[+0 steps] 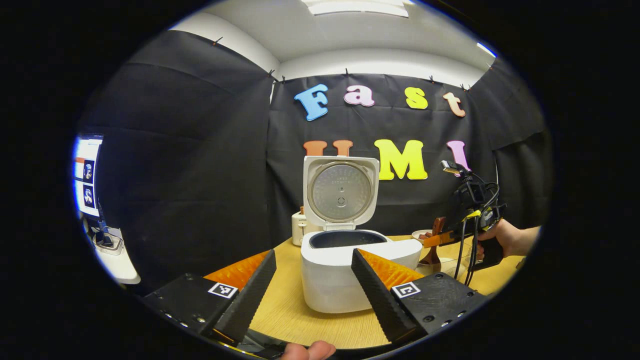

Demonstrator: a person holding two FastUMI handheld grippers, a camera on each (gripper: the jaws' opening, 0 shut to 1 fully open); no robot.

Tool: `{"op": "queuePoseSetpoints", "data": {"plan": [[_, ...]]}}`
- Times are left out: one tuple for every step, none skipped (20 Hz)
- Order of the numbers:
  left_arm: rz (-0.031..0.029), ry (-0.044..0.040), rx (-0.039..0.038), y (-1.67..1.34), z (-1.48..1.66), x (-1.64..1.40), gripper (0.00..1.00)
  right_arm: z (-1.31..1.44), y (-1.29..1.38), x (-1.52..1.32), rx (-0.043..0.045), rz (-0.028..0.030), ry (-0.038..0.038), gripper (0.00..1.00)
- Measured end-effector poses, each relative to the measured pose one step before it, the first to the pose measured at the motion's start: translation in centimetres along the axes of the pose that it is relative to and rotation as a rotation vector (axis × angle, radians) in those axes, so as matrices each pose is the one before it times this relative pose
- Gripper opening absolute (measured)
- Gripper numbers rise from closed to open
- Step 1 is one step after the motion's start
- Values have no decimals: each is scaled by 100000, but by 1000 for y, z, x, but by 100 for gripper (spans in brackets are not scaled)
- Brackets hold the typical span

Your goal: Close the left gripper, press the button to open the rice cooker; take a wooden spoon from the chopstick holder with the right hand, scoop a spoonful of rice and pour it into the rice cooker, then put the wooden spoon back into the chopstick holder.

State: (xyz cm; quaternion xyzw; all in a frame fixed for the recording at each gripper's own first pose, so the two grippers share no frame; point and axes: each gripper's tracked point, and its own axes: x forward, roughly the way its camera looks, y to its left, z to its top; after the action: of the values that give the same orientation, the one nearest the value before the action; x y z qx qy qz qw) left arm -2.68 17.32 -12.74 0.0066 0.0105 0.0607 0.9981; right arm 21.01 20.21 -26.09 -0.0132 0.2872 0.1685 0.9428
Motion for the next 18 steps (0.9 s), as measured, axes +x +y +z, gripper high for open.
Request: {"op": "queuePoseSetpoints", "data": {"plan": [[-439,-14,-408,-201,-1,-46,96,289,54,-102,3242,1408,-208,14],[-570,-102,-95,-185,-16,-91,96,140,-147,-86,4259,1337,-304,14],[-407,153,151,-147,26,-139,96,131,-293,-112,5790,1540,206,14],[33,-231,286,7,181,-145,96,62,-416,18,6571,1306,873,14],[224,-423,165,89,296,-81,96,136,-420,-18,6425,1496,636,14],[-74,-483,-102,-54,225,-104,96,356,-322,65,6191,2026,130,14],[110,-620,-469,15,269,-206,96,60,-14,-172,5935,2116,167,14],[-55,-408,-665,-5,152,-133,96,153,-274,-52,6782,1912,-221,14],[-229,-209,-610,-52,150,-103,96,134,-249,-37,4561,1512,-103,14],[3,-305,-530,-59,115,-56,96,280,-302,19,3541,1089,-686,14],[-76,-194,-292,3,115,-15,96,151,-193,61,3113,821,-342,14],[-38,-125,-75,-35,93,-18,96,53,-259,-75,3298,1046,-255,14],[-59,-220,108,12,54,-79,96,106,-327,-244,2979,555,-734,14],[71,-256,205,7,41,11,96,363,-372,-144,2272,784,-607,14],[73,-53,57,62,45,-14,96,311,-293,-290,2087,744,-983,14],[-2,65,-187,31,-20,50,96,440,-299,-323,1467,562,-973,14],[2,140,-402,-52,-101,21,96,432,-245,-342,1122,393,-1506,14],[-93,222,-371,-9,6,-4,96,562,-240,-397,1273,604,-1661,14]]}}
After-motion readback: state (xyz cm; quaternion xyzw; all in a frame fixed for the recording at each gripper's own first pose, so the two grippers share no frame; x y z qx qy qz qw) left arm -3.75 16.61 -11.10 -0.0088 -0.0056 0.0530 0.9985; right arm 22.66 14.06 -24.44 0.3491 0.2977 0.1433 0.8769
